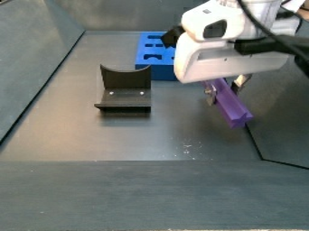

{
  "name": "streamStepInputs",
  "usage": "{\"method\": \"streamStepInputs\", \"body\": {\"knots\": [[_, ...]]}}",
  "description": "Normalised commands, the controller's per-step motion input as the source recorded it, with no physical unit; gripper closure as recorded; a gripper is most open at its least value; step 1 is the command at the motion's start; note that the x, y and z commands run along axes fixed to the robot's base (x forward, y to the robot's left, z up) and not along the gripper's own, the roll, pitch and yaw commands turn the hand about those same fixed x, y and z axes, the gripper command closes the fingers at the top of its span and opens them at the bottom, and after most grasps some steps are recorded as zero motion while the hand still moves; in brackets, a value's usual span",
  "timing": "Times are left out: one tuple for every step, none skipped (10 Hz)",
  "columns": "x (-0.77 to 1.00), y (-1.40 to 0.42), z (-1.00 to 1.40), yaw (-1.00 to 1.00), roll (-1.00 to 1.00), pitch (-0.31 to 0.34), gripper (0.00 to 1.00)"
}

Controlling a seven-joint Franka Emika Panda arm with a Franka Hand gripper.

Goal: Pick up the star object. Move up. Place the star object on the fixture. Regrasp the star object. Move to above the board. Insert the star object.
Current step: Place the star object on the fixture.

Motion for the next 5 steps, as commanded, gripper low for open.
{"method": "streamStepInputs", "body": {"knots": [[0.00, 0.00, 1.00, 0.00, 0.00, 0.000, 1.00], [0.00, 0.00, 1.00, 0.00, 0.01, 0.000, 1.00], [-0.01, 0.00, 1.00, -0.01, 0.04, 0.021, 1.00], [-0.02, 0.00, 1.00, -0.01, 0.06, 0.034, 1.00], [-0.02, 0.00, 1.00, -0.02, 0.07, 0.044, 1.00]]}}
